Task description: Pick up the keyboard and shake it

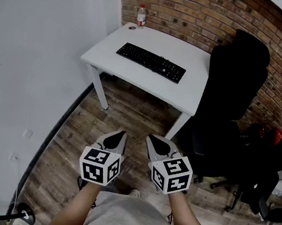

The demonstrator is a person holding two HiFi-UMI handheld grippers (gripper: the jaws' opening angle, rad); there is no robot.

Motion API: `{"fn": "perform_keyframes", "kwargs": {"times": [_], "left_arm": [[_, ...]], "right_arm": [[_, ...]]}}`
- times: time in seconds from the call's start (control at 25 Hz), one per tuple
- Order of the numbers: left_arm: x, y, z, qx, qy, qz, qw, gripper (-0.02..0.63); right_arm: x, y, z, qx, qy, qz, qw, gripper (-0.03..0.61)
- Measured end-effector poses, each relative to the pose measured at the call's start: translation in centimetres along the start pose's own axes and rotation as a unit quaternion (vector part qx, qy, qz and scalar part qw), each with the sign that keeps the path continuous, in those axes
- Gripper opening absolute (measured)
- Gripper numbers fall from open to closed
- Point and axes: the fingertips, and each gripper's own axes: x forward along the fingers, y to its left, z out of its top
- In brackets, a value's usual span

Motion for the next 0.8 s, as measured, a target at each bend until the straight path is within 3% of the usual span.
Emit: {"fn": "perform_keyframes", "kwargs": {"times": [0.32, 0.8], "left_arm": [[1.2, 1.0, 0.6, -0.001, 0.003, -0.001, 1.0, -0.008], [7.2, 7.1, 4.3, -0.002, 0.011, -0.028, 0.9996, -0.008]], "right_arm": [[1.6, -0.7, 0.2, 0.005, 0.002, -0.003, 1.0, 0.011], [9.7, -2.6, 2.9, 0.009, 0.019, -0.011, 1.0, 0.011]]}}
